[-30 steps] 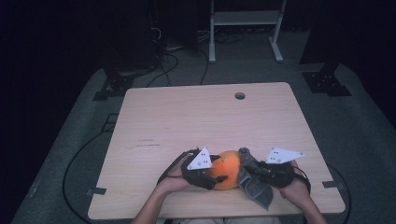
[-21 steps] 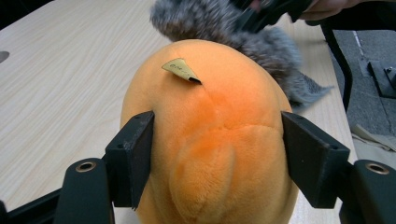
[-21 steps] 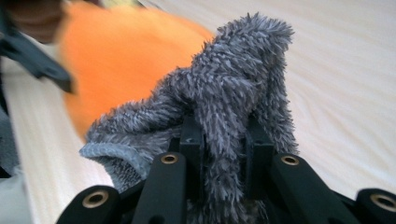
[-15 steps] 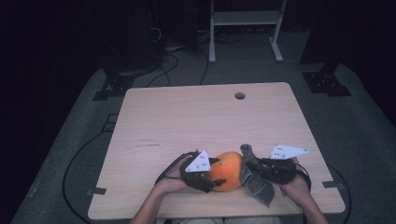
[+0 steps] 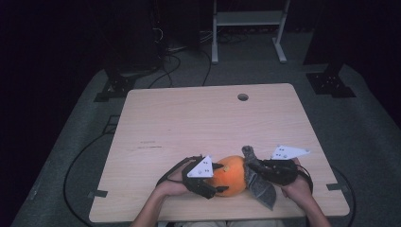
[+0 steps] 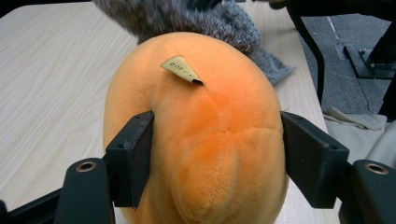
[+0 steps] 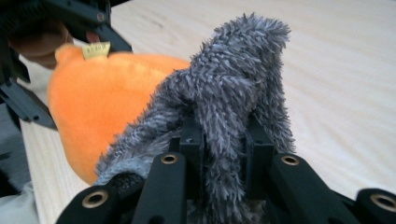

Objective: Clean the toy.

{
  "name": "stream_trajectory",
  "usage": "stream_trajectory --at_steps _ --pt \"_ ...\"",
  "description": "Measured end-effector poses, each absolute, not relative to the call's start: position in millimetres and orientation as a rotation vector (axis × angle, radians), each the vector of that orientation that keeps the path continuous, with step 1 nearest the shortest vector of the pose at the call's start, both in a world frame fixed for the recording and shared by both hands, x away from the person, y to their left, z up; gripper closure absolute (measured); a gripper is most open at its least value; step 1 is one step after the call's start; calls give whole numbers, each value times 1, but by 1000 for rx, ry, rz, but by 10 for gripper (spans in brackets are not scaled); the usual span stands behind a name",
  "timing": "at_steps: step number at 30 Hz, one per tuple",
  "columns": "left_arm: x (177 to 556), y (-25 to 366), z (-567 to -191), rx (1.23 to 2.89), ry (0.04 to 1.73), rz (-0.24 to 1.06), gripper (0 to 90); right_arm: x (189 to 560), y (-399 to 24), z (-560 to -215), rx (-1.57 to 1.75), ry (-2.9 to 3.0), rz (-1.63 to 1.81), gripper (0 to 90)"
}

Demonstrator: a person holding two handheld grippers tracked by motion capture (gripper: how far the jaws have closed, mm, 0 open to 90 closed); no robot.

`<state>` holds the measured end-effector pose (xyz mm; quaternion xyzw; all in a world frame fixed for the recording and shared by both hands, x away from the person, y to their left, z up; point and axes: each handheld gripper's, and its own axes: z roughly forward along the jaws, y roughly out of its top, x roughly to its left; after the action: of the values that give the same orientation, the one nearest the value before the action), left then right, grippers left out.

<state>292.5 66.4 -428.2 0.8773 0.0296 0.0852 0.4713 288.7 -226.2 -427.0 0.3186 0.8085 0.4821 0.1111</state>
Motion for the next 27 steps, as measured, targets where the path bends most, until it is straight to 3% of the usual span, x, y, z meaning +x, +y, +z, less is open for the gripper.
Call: stream_trajectory --at_steps 7,14,19,27 --pt "301 73 -425 2145 143 216 213 286 -229 -434 962 2429 1388 735" --pt "307 83 -426 2136 203 197 275 282 -229 -437 938 2478 1330 733" --pt "306 82 -427 2148 175 201 311 275 -225 -416 872 2376 1403 733" --pt "313 85 -421 2134 325 255 228 278 -216 -424 875 2401 1387 735"
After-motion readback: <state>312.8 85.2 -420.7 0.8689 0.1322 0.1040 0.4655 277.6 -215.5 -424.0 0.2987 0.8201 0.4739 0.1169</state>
